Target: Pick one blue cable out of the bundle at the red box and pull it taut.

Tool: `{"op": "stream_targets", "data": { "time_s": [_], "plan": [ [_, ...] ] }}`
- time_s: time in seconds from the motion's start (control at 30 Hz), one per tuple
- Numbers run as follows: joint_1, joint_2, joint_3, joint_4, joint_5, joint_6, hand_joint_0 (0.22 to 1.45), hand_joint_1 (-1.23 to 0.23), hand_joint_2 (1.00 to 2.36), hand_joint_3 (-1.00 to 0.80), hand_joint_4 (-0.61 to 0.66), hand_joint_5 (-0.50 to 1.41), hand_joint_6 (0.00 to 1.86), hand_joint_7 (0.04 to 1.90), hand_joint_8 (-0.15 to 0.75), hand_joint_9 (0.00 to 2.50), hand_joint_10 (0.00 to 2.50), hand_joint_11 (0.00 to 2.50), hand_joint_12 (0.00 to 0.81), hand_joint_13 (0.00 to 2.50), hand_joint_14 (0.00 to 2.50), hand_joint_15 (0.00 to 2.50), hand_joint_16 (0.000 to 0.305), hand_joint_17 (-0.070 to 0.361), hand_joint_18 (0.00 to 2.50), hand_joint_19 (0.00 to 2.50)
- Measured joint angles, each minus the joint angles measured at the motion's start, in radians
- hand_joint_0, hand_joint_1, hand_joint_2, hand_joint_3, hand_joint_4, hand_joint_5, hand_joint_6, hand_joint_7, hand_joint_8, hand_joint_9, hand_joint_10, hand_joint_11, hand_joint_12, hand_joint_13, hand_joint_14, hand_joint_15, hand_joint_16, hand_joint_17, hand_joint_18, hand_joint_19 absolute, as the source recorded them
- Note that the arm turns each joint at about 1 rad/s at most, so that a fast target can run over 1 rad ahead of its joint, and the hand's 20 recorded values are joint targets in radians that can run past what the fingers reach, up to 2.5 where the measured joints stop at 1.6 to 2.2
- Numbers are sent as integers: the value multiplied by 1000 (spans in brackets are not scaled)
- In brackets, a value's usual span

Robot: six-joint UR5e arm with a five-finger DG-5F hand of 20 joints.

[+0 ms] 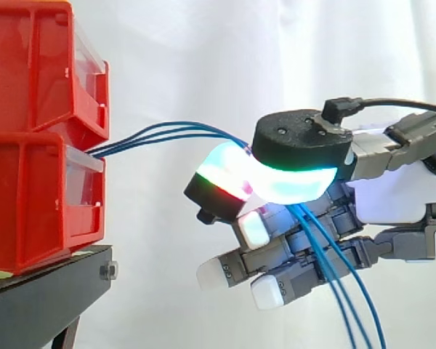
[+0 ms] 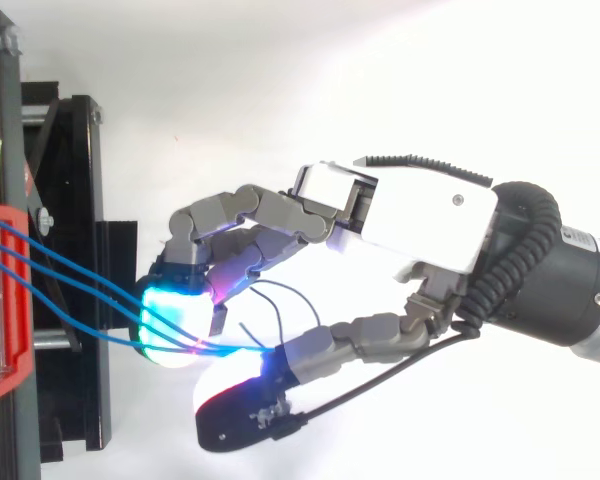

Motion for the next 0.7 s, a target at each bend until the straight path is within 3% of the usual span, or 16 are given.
{"op": "stream_targets", "data": {
  "time_s": [0.2, 0.4, 0.7],
  "plan": [
    [0, 0, 0, 0, 0, 0, 526, -839, 1000, -500, 236, -175, 866, 1140, 392, 751, 16, 746, 439, 535, 9, 280, 62, 139, 721, 394],
    [0, 0, 0, 0, 0, 0, 582, -687, 1000, -500, 238, -152, 853, 1192, 389, 798, 16, 739, 428, 551, 9, 283, 59, 134, 722, 427],
    [0, 0, 0, 0, 0, 0, 631, -785, 1018, -268, 238, -144, 864, 1258, 392, 827, 17, 751, 424, 573, 9, 283, 59, 132, 752, 423]
  ]
}}
